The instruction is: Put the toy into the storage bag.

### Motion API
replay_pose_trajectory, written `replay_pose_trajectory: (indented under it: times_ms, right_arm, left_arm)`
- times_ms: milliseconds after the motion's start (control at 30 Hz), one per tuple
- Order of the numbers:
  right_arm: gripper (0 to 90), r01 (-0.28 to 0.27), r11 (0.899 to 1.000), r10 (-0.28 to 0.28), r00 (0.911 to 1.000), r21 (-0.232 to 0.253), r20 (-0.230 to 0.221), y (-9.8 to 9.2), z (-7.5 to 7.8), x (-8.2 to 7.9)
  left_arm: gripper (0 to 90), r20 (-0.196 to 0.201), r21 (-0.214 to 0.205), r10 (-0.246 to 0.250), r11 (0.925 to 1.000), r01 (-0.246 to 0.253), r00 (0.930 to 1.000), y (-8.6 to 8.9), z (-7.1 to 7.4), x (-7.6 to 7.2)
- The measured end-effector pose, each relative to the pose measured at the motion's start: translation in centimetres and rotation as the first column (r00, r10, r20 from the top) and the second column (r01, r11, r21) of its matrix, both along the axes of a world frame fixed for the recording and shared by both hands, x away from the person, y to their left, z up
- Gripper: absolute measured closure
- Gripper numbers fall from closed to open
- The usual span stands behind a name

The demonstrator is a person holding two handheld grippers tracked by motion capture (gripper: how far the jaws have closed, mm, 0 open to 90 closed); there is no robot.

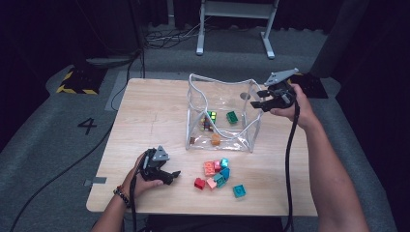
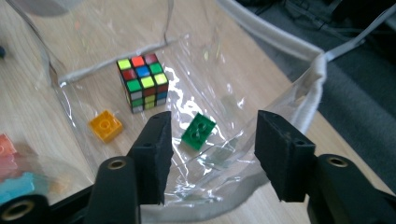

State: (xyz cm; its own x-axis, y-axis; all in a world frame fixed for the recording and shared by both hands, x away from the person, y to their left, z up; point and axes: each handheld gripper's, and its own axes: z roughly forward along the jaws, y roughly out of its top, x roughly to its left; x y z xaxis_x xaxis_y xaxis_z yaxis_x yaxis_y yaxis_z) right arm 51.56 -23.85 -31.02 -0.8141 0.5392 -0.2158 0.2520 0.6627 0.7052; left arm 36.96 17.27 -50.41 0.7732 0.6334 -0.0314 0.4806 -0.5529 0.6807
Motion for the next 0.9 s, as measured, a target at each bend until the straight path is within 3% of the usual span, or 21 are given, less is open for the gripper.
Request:
replay_pose_trajectory:
  times_ms: [167, 467, 767, 900]
  right_arm:
    - [36.9, 0.049, 0.993, -0.052, 0.9982, 0.106, 0.031, -1.6, 0.7, -2.1]
    - [31.7, 0.045, 0.973, -0.071, 0.9919, 0.227, 0.106, -4.6, 0.3, -6.2]
    - [30.4, 0.024, 0.972, -0.049, 0.9936, 0.235, 0.102, -6.2, -2.5, -8.9]
    - [28.8, -0.007, 0.973, -0.013, 0.9964, 0.232, 0.084, -6.3, -5.1, -11.0]
  left_arm:
    - [14.2, 0.0, 0.0, 0.0, 1.0, 0.0, 1.0, 0.0, 0.0, 0.0]
    - [14.2, 0.0, 0.0, 0.0, 1.0, 0.0, 1.0, 0.0, 0.0, 0.0]
    - [14.2, 0.0, 0.0, 0.0, 1.0, 0.0, 1.0, 0.0, 0.0, 0.0]
    - [14.2, 0.0, 0.0, 0.0, 1.0, 0.0, 1.0, 0.0, 0.0, 0.0]
